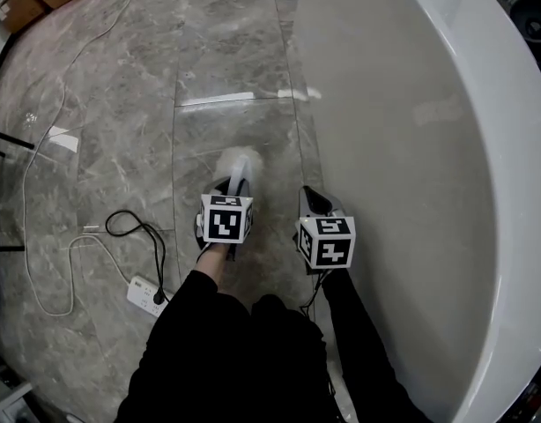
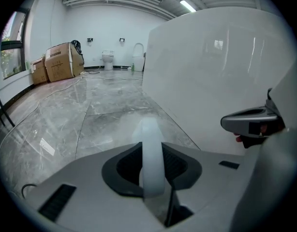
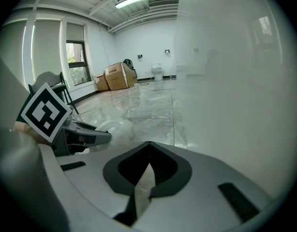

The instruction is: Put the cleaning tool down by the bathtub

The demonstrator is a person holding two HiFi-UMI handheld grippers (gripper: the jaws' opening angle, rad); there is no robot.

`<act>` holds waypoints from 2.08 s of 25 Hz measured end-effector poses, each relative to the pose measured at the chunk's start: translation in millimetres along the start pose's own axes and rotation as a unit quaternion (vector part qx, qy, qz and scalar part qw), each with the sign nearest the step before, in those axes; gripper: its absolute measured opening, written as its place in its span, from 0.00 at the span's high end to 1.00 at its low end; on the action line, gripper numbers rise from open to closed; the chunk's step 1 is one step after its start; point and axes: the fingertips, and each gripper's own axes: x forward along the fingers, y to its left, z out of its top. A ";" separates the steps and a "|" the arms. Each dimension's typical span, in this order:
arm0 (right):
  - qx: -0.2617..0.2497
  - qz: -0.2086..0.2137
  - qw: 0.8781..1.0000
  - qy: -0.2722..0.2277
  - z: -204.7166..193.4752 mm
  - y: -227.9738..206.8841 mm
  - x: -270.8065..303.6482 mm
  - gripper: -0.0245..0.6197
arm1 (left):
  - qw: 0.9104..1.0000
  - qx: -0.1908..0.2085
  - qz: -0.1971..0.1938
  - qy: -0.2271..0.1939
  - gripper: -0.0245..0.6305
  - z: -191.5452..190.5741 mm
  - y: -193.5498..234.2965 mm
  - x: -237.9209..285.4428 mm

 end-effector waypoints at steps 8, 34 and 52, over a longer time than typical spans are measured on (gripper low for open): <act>0.005 0.001 0.999 0.038 -32.3 3.1 50.1 0.96 | 1.000 -0.004 0.002 0.021 0.82 -25.9 8.4 41.1; 0.025 0.002 0.997 0.068 -62.3 4.9 63.0 0.96 | 0.998 0.013 0.017 0.053 0.81 -56.4 -0.9 81.1; 0.007 0.002 0.999 0.043 -37.8 15.5 27.4 0.96 | 0.999 -0.006 -0.012 -0.045 0.89 -5.5 -0.8 -6.3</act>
